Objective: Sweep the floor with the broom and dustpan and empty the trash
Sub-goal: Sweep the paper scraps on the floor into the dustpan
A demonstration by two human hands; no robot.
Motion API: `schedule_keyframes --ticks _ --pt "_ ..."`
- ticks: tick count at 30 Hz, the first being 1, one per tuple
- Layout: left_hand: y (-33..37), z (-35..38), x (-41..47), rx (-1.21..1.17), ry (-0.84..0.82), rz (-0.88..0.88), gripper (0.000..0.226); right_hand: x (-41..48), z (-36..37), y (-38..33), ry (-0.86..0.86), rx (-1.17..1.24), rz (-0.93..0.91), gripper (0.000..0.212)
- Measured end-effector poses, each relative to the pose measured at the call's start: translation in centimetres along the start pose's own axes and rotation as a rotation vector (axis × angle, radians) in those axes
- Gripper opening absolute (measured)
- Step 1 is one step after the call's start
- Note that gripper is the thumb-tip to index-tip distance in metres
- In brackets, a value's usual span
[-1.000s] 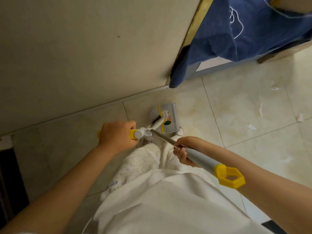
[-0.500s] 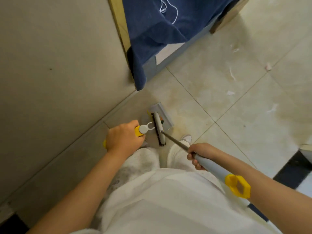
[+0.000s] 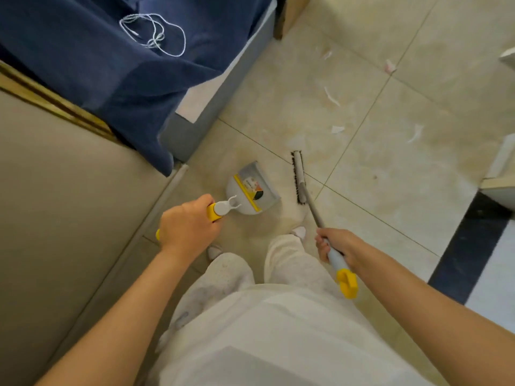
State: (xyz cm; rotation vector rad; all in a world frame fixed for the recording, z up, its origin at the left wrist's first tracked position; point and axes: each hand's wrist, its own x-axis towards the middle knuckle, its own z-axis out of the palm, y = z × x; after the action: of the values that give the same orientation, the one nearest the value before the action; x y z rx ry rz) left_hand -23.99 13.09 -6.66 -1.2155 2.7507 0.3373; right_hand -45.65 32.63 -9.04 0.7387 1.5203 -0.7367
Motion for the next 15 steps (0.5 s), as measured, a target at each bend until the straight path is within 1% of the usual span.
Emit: schedule_keyframes --ticks 2,4,9,12,15 --pt "2.2 0.3 2.3 -0.001 0.049 0.073 0.032 0.7 -3.3 -1.0 0.072 -0.052 -0.046 0.031" --pt "5.0 0.5 5.1 0.026 0.078 0.097 0.03 1.4 -6.8 -2.0 0.128 -0.118 -0.078 0.031" --pt "11.1 0.6 11.4 0.084 0.052 0.135 0.034 2.6 -13.3 -5.0 0.23 -0.26 -0.151 0.032" --pt "14.9 0.2 14.6 0.094 0.033 0.138 0.032 2.8 -16.1 -7.2 0.254 -0.266 -0.191 0.024" --pt "17.8 0.0 17.6 0.121 0.034 0.18 0.028 3.1 -17.5 -9.5 0.251 -0.287 -0.273 0.015"
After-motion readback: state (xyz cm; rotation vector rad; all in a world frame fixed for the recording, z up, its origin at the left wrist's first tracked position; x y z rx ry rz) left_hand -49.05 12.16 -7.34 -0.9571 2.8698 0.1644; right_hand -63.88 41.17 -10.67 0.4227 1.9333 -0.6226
